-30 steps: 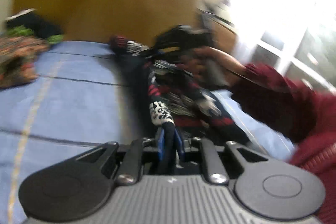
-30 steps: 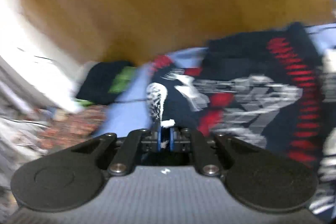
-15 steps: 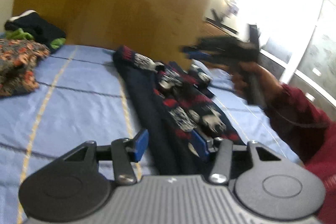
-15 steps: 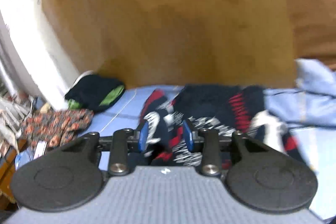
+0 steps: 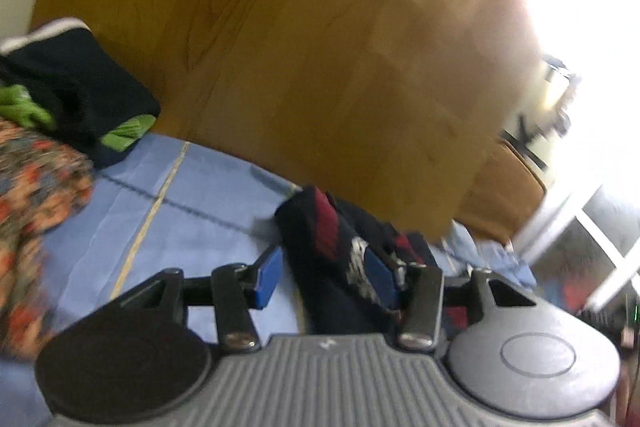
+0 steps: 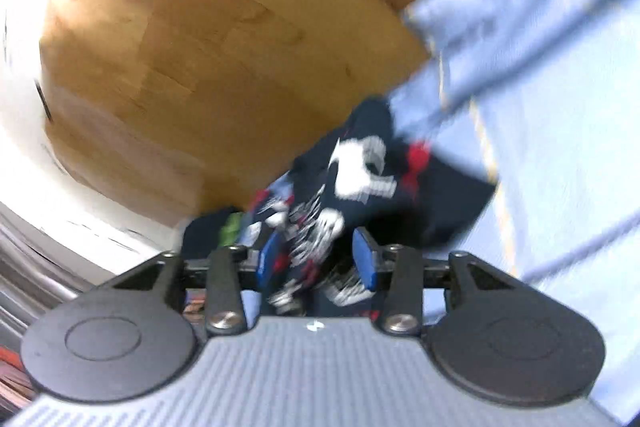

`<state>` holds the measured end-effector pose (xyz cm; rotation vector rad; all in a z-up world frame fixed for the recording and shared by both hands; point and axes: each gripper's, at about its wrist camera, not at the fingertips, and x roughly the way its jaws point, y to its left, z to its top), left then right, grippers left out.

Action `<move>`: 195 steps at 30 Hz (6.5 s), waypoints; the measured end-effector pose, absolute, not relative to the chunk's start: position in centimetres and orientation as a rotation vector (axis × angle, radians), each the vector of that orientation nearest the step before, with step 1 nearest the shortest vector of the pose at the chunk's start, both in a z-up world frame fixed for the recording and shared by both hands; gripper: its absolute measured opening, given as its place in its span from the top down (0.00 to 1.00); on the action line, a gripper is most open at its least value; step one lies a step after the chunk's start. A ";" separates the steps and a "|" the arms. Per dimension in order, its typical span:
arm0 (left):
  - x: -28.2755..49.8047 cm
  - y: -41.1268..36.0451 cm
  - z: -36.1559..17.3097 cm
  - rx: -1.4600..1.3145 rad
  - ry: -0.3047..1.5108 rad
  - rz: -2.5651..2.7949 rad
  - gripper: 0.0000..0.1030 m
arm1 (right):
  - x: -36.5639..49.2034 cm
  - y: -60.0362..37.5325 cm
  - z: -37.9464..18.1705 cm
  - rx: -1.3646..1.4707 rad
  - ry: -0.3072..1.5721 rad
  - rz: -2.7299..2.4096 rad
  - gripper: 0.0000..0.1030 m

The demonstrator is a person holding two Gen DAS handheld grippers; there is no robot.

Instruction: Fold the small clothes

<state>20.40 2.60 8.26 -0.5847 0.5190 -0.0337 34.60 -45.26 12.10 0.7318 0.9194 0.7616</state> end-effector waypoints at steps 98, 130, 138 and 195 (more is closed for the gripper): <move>16.9 -13.4 5.4 -0.495 0.707 -0.304 0.83 | 17.6 -41.1 14.0 0.081 0.568 1.035 0.63; 20.4 -6.4 2.7 -0.733 0.519 -0.042 0.90 | 27.8 -25.8 8.0 -0.445 0.563 0.815 0.71; 21.0 -7.9 2.8 -0.681 0.551 -0.072 0.89 | 29.6 -34.6 11.0 0.103 0.579 0.812 0.90; 13.5 -9.7 3.8 -0.354 0.691 0.119 0.67 | 29.0 -33.2 10.5 0.097 0.566 0.902 0.66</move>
